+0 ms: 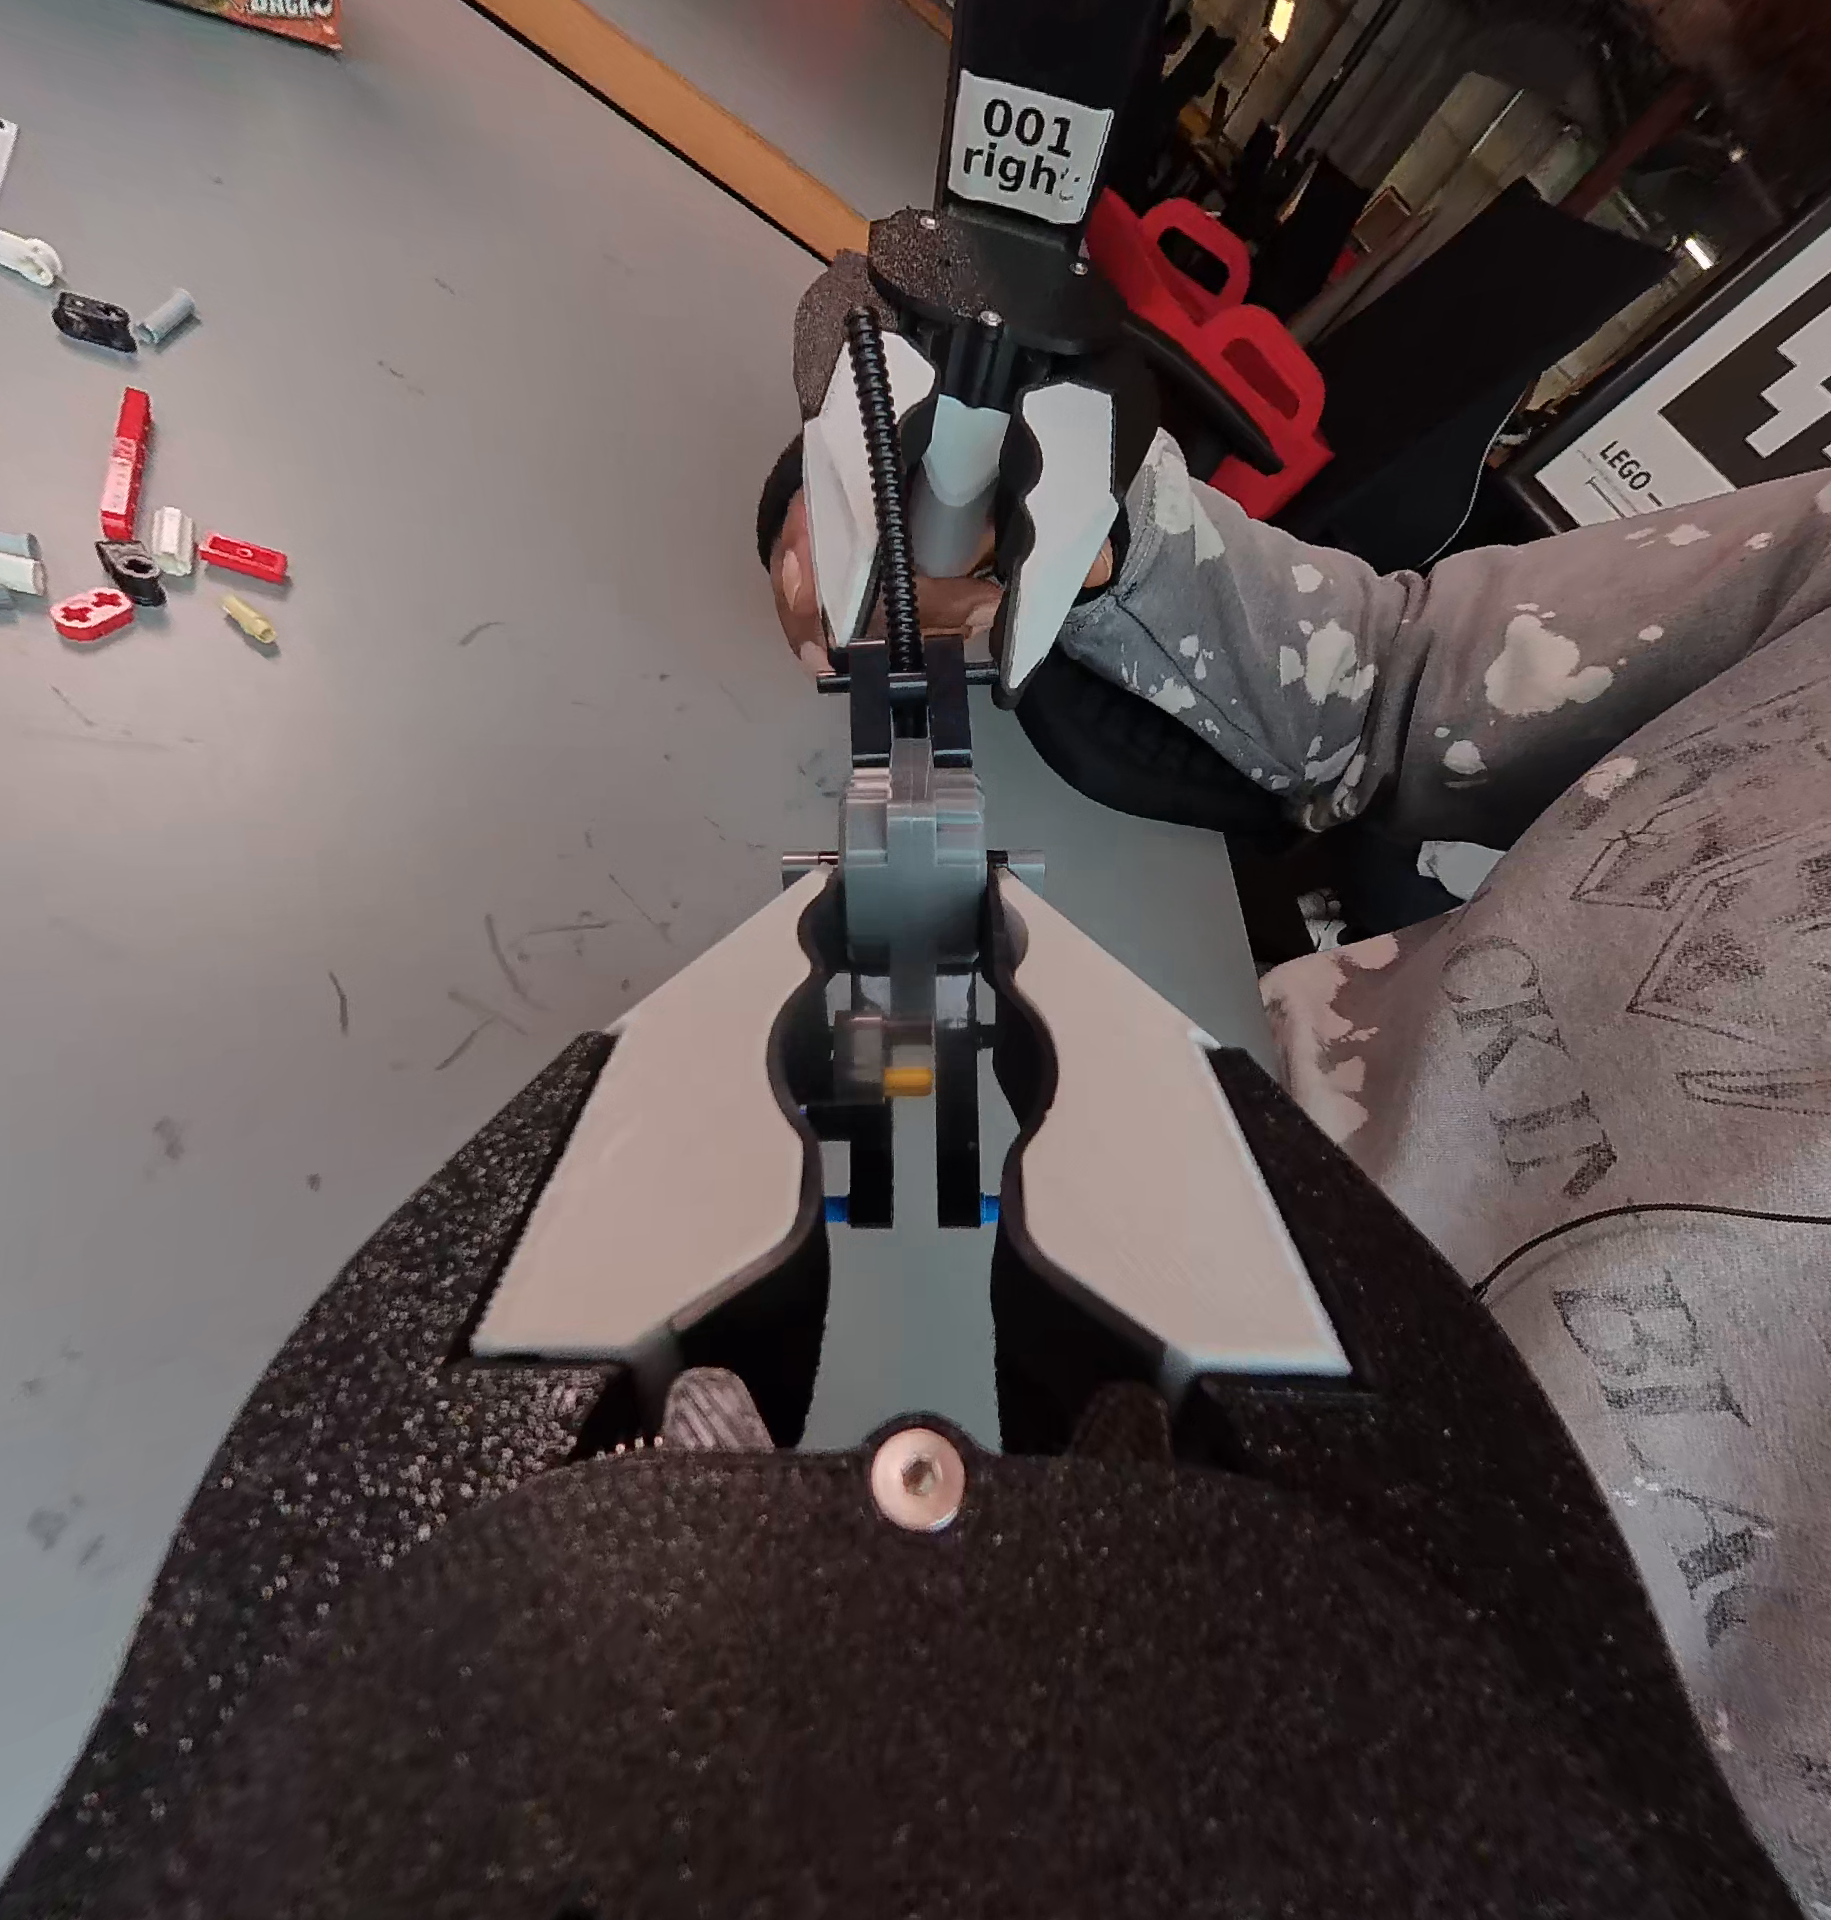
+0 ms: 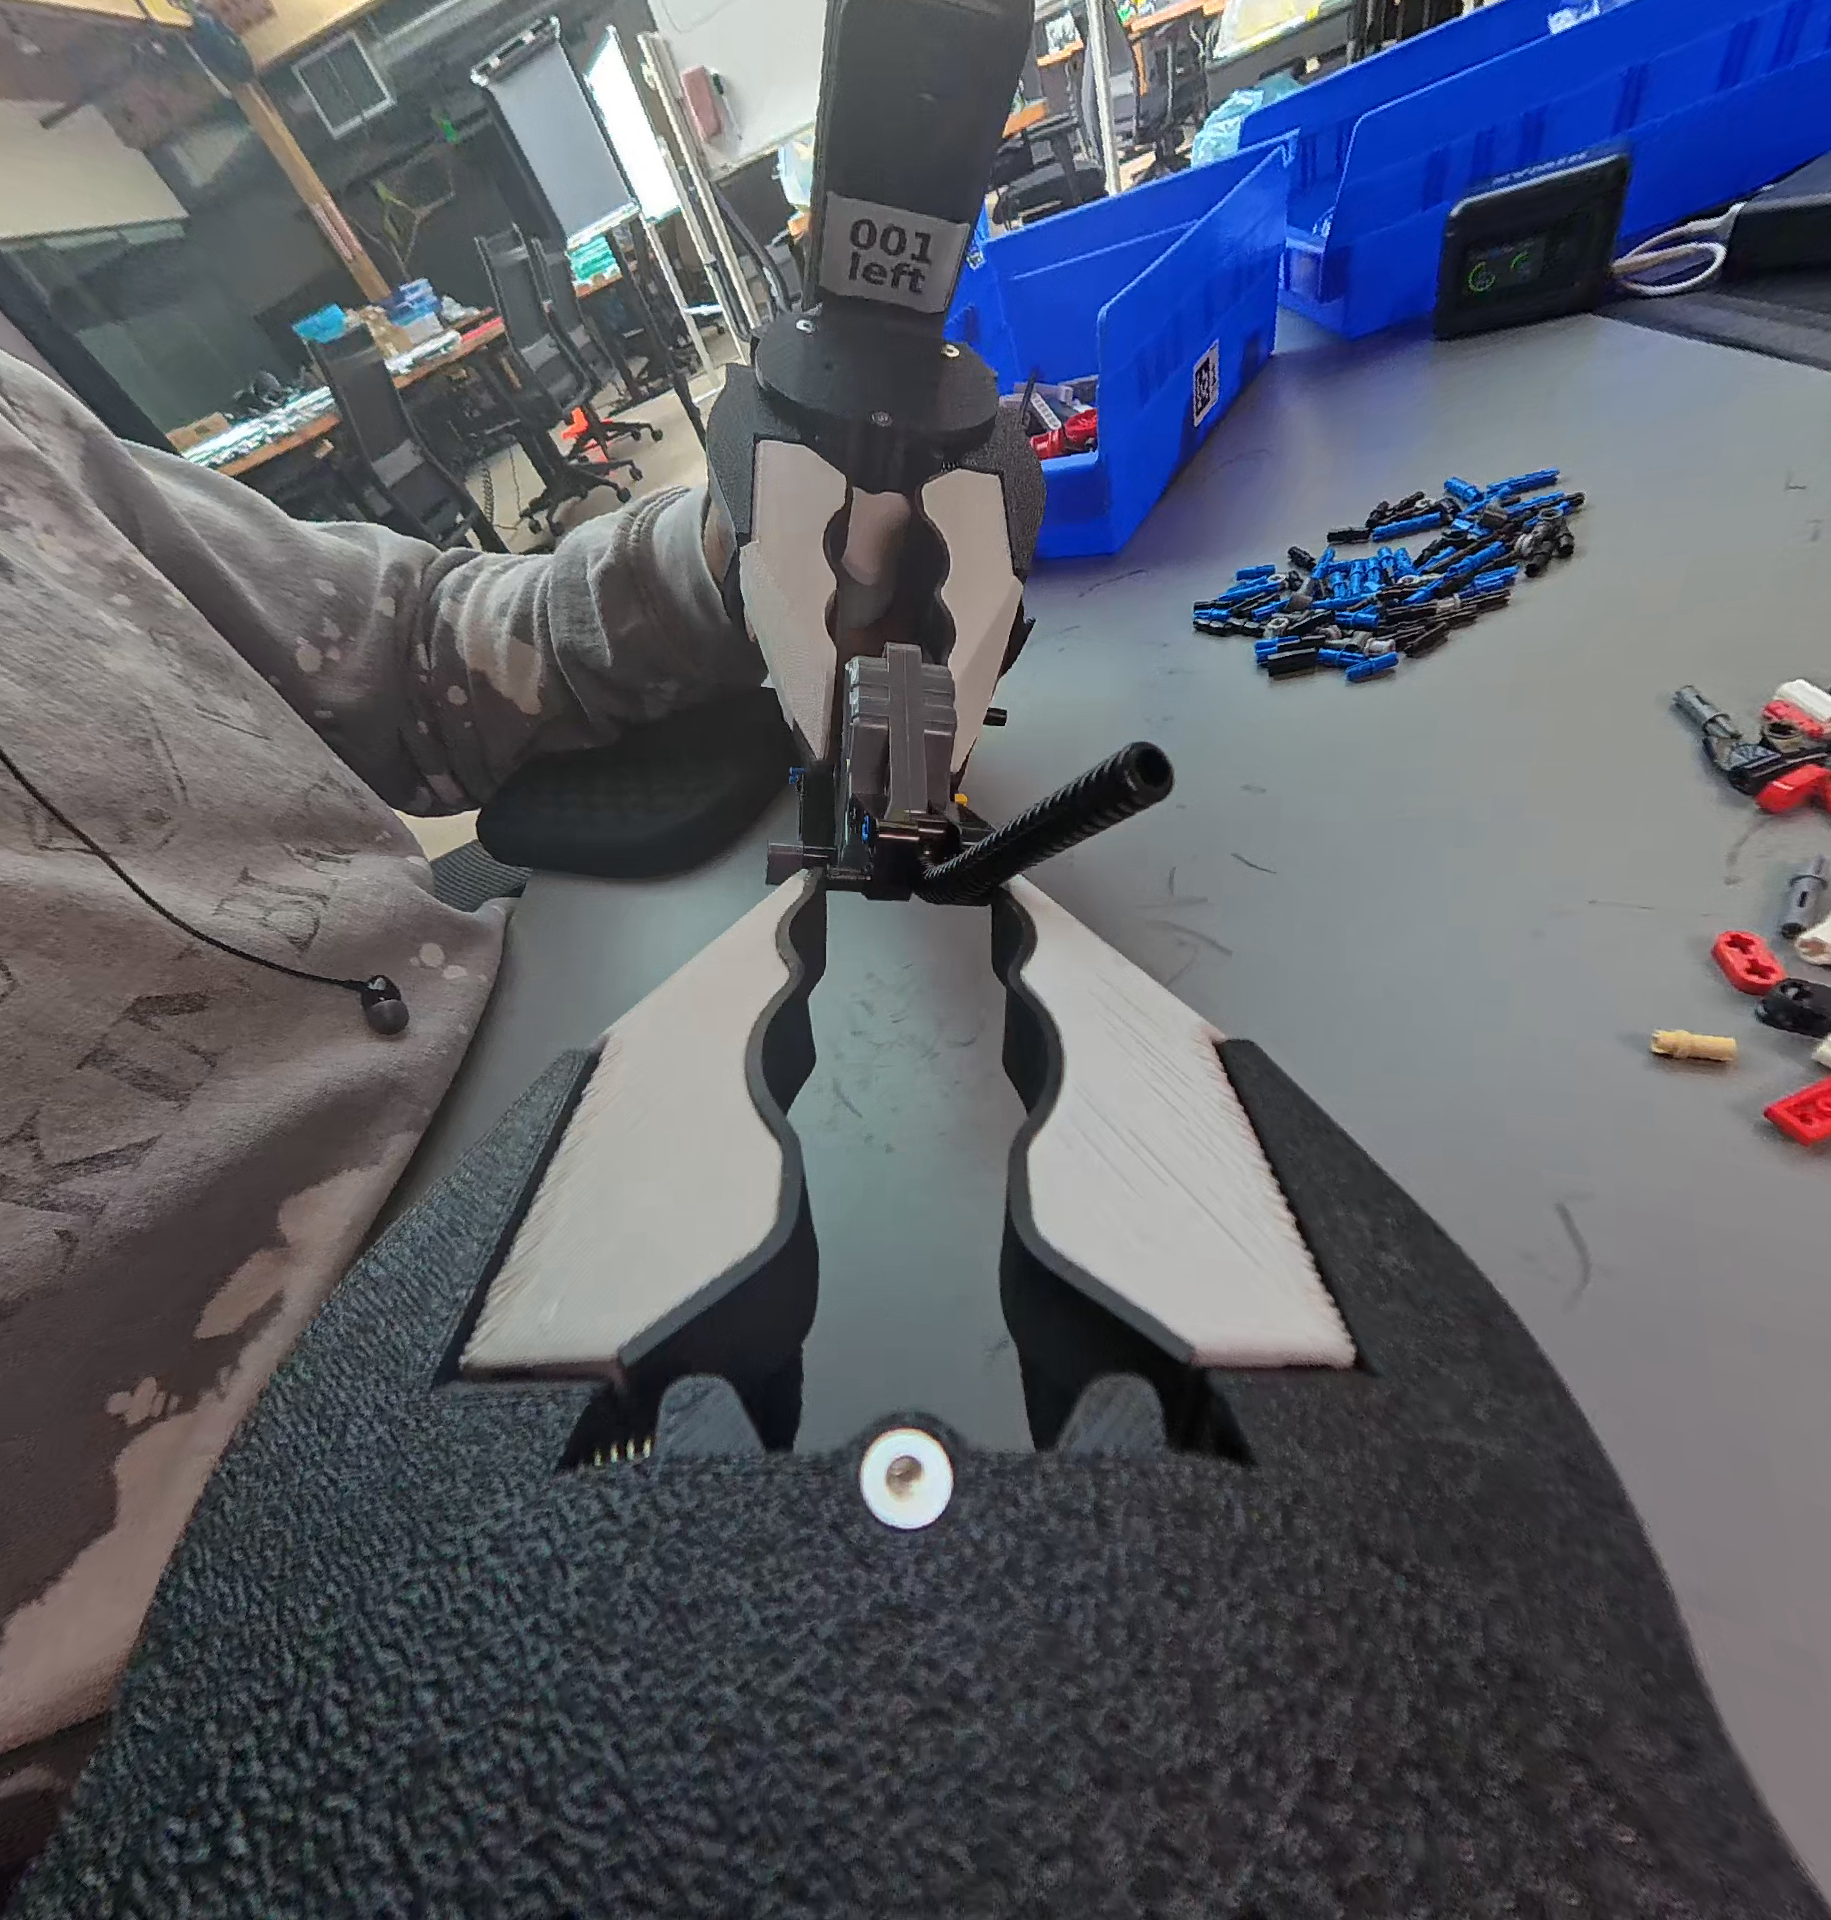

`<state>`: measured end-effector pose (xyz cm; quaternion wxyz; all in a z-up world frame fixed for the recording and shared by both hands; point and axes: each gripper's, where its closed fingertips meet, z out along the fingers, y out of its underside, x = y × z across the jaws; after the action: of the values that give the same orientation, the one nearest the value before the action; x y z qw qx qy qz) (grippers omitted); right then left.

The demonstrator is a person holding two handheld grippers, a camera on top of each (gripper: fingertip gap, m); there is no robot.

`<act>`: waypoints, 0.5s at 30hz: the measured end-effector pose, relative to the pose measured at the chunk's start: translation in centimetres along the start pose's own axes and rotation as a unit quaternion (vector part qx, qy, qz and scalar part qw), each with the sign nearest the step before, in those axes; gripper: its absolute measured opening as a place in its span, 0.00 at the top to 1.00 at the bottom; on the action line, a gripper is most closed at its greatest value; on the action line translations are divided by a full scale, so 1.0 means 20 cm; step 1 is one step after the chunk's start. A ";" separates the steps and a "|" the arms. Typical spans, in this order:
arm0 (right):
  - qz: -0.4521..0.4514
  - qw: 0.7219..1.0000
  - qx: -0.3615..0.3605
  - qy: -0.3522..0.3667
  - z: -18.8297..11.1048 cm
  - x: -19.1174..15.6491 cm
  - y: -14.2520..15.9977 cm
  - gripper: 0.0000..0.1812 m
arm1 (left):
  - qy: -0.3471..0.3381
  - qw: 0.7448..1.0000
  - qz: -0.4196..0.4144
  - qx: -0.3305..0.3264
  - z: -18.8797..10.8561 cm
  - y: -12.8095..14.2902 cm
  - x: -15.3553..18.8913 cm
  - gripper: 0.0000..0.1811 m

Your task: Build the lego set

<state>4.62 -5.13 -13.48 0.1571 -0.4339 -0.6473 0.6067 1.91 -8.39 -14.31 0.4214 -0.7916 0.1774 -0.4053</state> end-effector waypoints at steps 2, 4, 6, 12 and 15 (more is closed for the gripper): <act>0.003 1.000 0.005 -0.005 -0.01 -0.01 -0.01 0.83 | 0.004 1.000 0.000 0.011 -0.01 -0.01 0.01 0.86; 0.006 1.000 0.005 -0.006 -0.01 -0.01 -0.01 0.85 | 0.005 1.000 0.001 0.023 -0.02 -0.03 0.01 0.86; 0.004 1.000 -0.004 0.004 -0.01 0.01 0.02 0.88 | 0.015 0.999 -0.003 0.041 -0.04 -0.07 0.02 0.86; 0.000 1.000 -0.014 -0.003 0.00 -0.01 0.03 0.83 | 0.006 0.999 0.005 0.046 -0.06 -0.07 0.01 0.86; -0.006 0.999 -0.038 0.001 0.02 -0.01 0.08 0.82 | 0.010 0.999 0.005 0.048 -0.05 -0.07 0.02 0.86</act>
<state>4.95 -5.65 -14.96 0.1452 -0.4360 -0.6722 0.5805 1.19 -8.39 -12.70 0.4590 -0.7657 0.1664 -0.4187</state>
